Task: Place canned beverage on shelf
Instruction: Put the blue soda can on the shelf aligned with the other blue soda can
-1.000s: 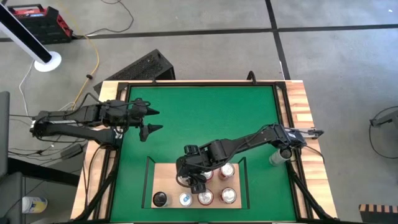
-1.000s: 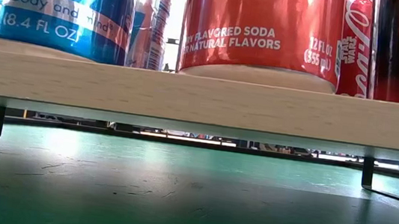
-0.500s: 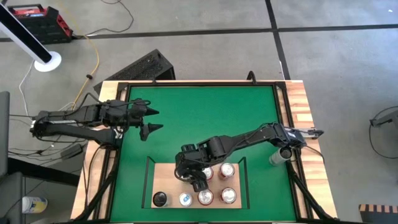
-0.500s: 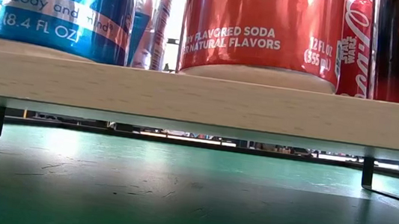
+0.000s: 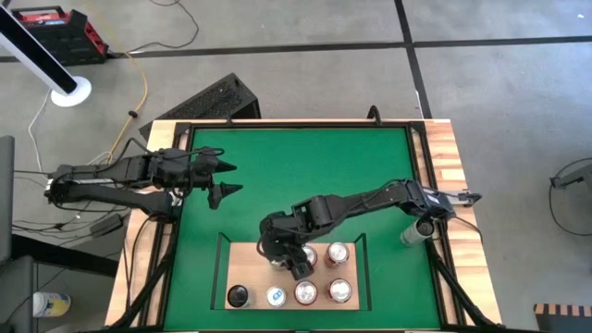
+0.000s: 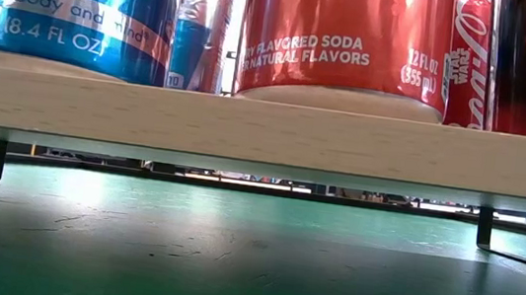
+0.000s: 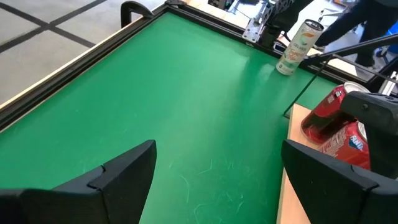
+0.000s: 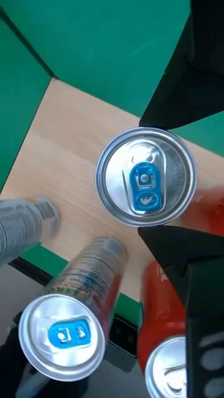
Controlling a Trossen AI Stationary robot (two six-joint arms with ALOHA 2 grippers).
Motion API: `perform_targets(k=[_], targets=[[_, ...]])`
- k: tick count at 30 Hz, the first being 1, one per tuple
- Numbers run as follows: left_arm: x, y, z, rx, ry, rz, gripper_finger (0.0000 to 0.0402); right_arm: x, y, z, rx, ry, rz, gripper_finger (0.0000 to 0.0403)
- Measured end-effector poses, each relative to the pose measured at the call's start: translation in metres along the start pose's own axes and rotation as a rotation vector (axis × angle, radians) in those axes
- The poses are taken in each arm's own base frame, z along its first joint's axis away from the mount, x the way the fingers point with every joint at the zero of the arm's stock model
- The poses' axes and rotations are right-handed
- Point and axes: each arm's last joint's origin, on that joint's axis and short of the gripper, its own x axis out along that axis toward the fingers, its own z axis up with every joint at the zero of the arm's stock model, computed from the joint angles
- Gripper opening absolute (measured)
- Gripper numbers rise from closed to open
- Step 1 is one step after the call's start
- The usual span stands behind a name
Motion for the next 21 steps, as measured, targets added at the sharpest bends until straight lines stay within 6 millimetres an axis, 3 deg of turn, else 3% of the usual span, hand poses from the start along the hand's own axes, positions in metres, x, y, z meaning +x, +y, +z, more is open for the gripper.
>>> perform_targets(k=[21], targets=[[0.0, 0.0011, 0.0004, -0.064, -0.017, 0.039, 0.0329, -0.0014, -0.0092, -0.0008, -0.273, -0.037, 0.076, 0.0261]])
